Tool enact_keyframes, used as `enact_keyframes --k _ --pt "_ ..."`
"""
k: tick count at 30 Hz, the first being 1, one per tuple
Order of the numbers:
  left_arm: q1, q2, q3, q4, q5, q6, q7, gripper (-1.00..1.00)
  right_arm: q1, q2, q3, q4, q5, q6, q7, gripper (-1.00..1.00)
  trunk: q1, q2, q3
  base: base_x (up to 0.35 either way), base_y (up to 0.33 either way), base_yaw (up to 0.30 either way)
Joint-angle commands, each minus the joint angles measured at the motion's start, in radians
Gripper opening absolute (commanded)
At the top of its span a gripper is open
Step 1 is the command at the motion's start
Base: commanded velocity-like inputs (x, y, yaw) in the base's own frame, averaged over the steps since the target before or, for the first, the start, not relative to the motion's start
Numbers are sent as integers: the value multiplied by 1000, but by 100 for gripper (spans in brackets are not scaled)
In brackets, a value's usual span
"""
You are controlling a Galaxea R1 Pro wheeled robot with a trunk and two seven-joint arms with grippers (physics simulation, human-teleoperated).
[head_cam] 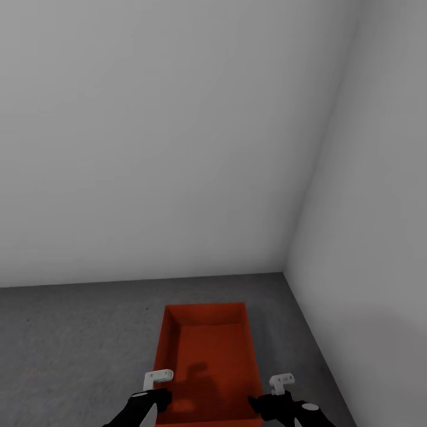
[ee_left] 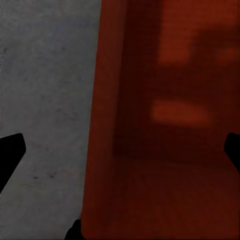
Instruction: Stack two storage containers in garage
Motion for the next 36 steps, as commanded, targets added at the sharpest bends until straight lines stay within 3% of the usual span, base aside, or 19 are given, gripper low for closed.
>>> enact_keyframes --k 1,12,24,28,31,36 --pt "0 1 -8 -2 10 5 9 100 0 0 2 -2 1 6 1 100 -4 7 2 0 0 0" --pt "0 0 -9 -2 10 5 9 100 0 0 1 -2 1 6 1 100 -46 84 37 -29 0 0" --pt "-1 12 -5 -4 10 4 9 100 0 -6 0 -2 0 5 -3 100 -92 168 74 -303 0 0" --pt "0 33 1 1 10 -13 8 100 0 -25 -1 2 -1 4 -8 100 -108 196 87 -336 0 0" --pt "0 66 4 25 10 -66 7 100 0 -49 -2 34 -3 2 -6 100 -119 217 96 -337 0 0" --pt "1 105 10 180 13 -176 -14 100 0 -65 -3 154 -4 -82 -11 100 -138 252 112 -337 0 0"
